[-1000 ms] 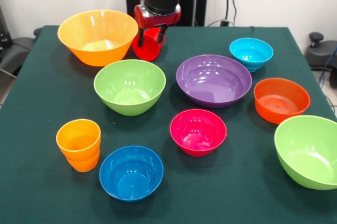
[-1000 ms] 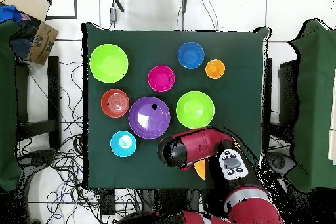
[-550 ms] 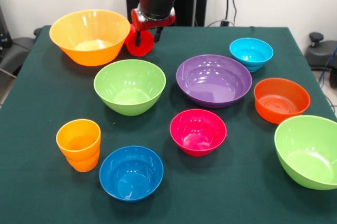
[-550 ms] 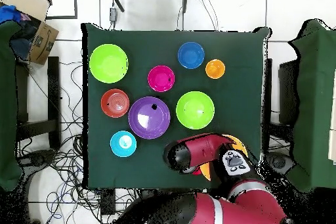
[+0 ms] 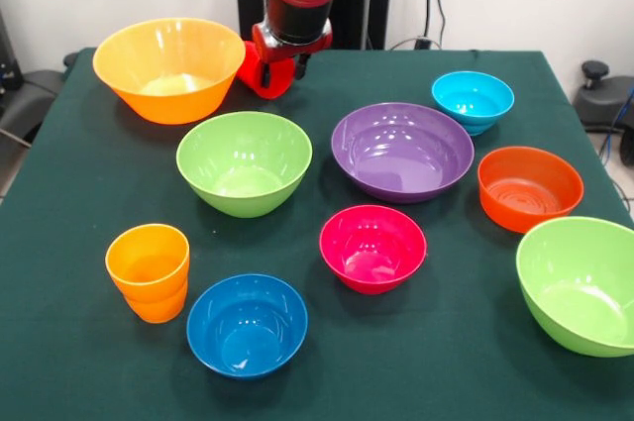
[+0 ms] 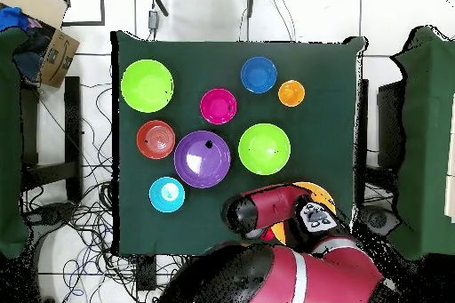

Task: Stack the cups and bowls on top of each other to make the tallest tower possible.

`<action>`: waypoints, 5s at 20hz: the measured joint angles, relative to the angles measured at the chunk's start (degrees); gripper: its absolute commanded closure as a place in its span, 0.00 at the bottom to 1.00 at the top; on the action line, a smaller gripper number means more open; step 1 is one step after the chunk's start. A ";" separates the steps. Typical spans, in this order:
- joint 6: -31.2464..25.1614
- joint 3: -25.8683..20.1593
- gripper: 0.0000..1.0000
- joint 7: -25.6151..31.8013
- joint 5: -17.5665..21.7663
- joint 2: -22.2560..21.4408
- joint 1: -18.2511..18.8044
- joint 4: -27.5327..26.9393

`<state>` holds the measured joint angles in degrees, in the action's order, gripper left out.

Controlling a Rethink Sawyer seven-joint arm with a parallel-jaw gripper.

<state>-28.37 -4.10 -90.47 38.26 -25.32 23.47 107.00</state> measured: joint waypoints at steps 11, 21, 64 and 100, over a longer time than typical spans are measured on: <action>-2.18 0.02 0.00 0.00 0.00 0.09 -0.18 -0.01; -3.06 0.02 1.00 0.00 0.00 0.09 -0.82 -0.01; -6.66 -5.81 1.00 0.00 -0.62 -5.86 -0.22 0.03; 4.93 -21.23 1.00 0.00 -2.96 -15.29 5.30 10.11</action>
<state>-23.44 -25.33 -90.47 35.31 -40.61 28.77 117.11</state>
